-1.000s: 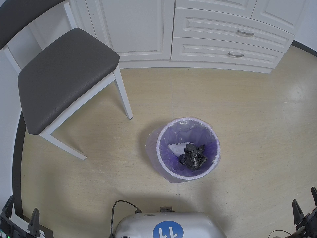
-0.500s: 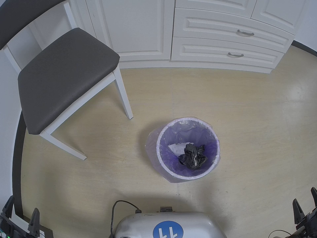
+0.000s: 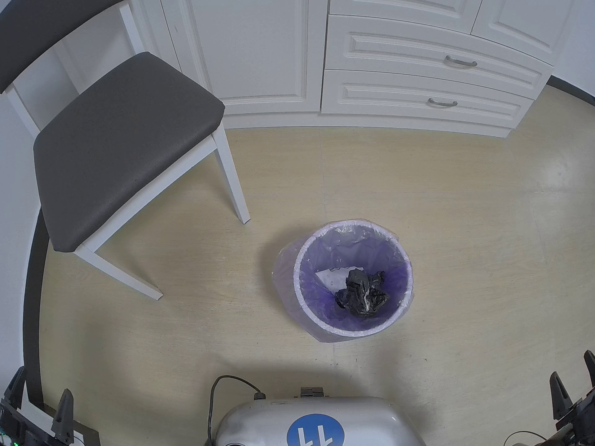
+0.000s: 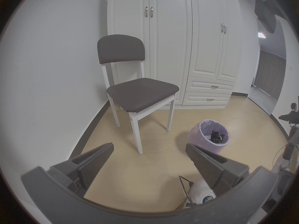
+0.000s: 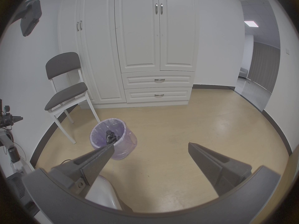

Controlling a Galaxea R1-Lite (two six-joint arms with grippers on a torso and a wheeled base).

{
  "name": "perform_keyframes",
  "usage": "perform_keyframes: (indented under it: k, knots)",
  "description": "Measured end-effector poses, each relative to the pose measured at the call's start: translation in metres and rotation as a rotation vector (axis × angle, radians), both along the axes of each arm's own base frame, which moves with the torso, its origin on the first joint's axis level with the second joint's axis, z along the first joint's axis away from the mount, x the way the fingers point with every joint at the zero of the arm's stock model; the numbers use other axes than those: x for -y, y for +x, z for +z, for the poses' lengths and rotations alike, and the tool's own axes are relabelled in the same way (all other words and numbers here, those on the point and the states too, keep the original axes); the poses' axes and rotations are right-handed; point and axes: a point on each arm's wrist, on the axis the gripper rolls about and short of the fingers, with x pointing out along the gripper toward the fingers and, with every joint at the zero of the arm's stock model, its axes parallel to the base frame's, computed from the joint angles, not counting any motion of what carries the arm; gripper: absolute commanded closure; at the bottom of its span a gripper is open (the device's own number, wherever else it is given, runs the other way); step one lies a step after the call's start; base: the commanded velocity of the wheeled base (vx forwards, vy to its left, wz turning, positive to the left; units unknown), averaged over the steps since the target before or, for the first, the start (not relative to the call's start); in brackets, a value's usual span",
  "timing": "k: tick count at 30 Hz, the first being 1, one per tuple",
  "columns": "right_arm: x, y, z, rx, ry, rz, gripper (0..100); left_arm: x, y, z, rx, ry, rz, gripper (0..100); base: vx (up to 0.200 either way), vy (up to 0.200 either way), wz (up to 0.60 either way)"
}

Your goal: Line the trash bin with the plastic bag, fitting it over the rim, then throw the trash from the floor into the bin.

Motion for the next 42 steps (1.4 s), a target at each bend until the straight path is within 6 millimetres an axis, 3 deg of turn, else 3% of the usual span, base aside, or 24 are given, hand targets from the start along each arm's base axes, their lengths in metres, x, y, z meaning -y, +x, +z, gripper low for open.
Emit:
perform_keyframes:
  k: [42]
  knots:
    - [0.0, 0.0, 0.0001, 0.001, 0.004, 0.002, 0, 0.0, 0.0, 0.0005, 0.005, 0.007, -0.001, 0, 0.0, 0.0, 0.0]
